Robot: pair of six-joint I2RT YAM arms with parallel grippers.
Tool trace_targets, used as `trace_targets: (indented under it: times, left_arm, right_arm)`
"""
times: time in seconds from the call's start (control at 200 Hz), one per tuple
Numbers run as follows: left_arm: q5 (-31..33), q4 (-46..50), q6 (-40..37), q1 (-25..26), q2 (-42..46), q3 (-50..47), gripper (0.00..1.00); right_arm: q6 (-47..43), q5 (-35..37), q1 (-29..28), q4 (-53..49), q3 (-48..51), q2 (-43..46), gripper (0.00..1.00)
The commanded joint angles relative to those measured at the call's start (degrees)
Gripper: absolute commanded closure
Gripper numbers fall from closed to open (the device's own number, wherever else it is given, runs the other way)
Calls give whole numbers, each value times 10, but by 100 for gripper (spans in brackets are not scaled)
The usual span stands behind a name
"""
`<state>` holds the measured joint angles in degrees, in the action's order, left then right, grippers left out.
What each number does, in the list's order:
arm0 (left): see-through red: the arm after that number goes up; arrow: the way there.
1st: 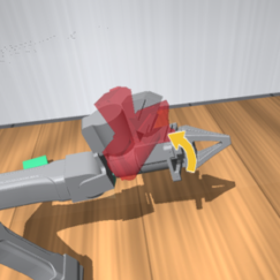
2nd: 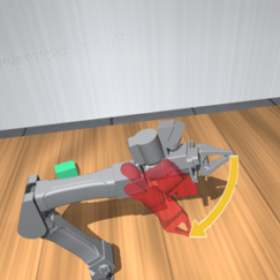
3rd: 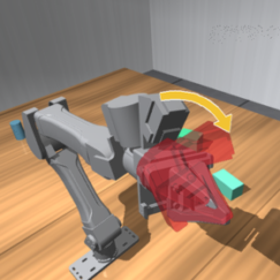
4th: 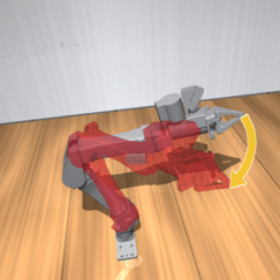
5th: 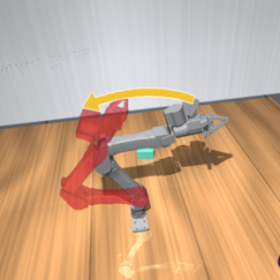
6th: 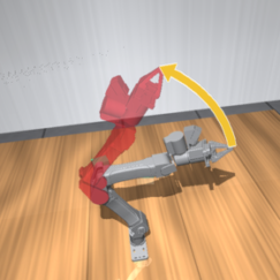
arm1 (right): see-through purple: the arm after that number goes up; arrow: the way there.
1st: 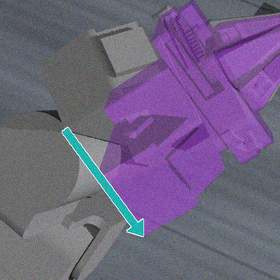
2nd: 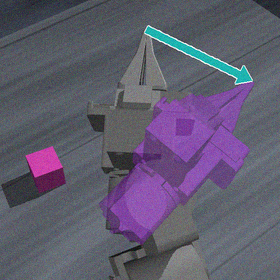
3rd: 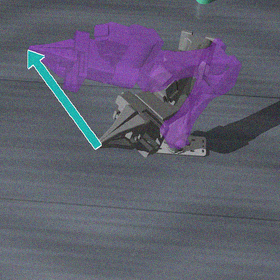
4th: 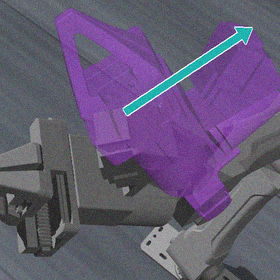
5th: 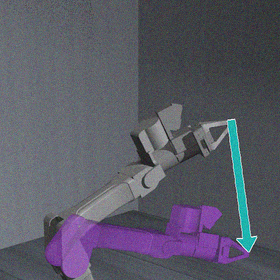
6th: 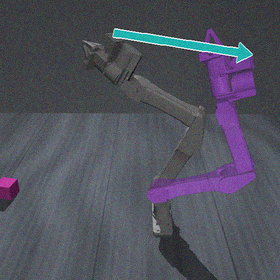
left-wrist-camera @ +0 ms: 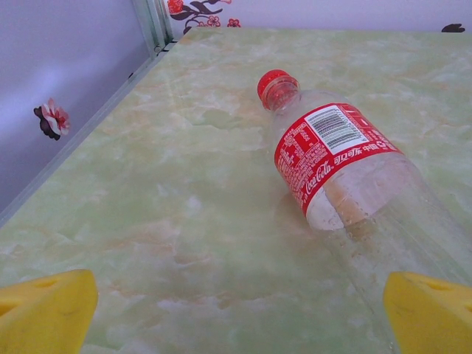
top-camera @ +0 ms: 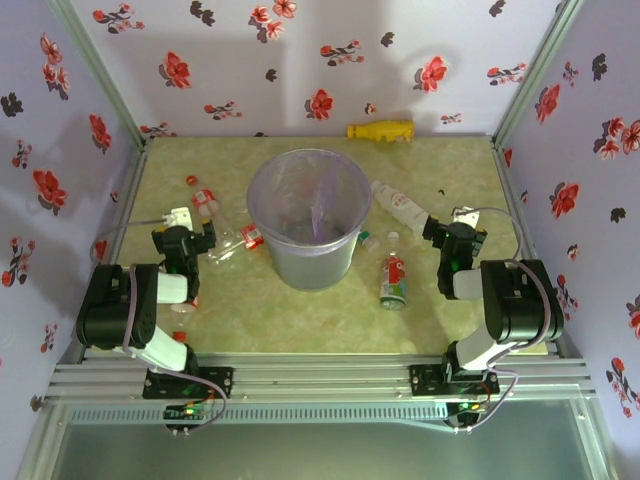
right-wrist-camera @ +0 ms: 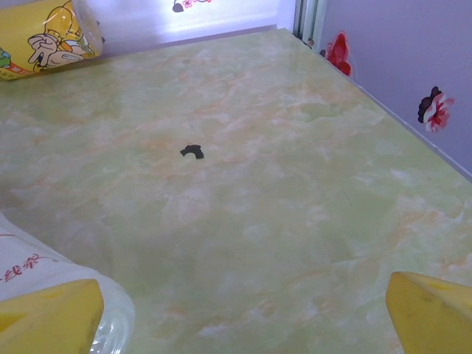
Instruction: Put the plastic bottles in the bin
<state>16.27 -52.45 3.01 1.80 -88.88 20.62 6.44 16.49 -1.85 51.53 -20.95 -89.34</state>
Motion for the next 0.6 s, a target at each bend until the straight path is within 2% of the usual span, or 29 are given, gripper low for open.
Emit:
trace_targets:
  times: [0.0, 0.07, 0.185, 0.275, 0.365, 0.5, 0.545, 0.595]
  left_arm:
    - [2, -4, 4, -4, 3, 11, 0]
    - [1, -5, 2, -4, 3, 11, 1]
    - [20, 58, 10, -2, 54, 23, 1]
    - [52, 101, 30, -11, 85, 31, 4]
    - [68, 196, 37, -4, 175, 60, 4]
    - [74, 524, 148, -5, 307, 216, 5]
    - [45, 623, 185, -5, 319, 279, 5]
    - [-15, 701, 209, 1, 318, 335, 5]
  right_arm:
    - [2, -5, 4, -3, -11, -3, 1]
    - [1, -6, 4, -1, -10, -2, 1]
    - [2, -3, 4, 4, -8, 2, 1]
    - [5, -2, 7, -83, -37, 42, 1]
    - [3, 2, 6, -171, -67, 87, 1]
    - [29, 2, -3, -406, -152, 172, 1]
    - [31, -6, -7, -479, -186, 191, 1]
    - [35, -13, -15, -549, -219, 204, 1]
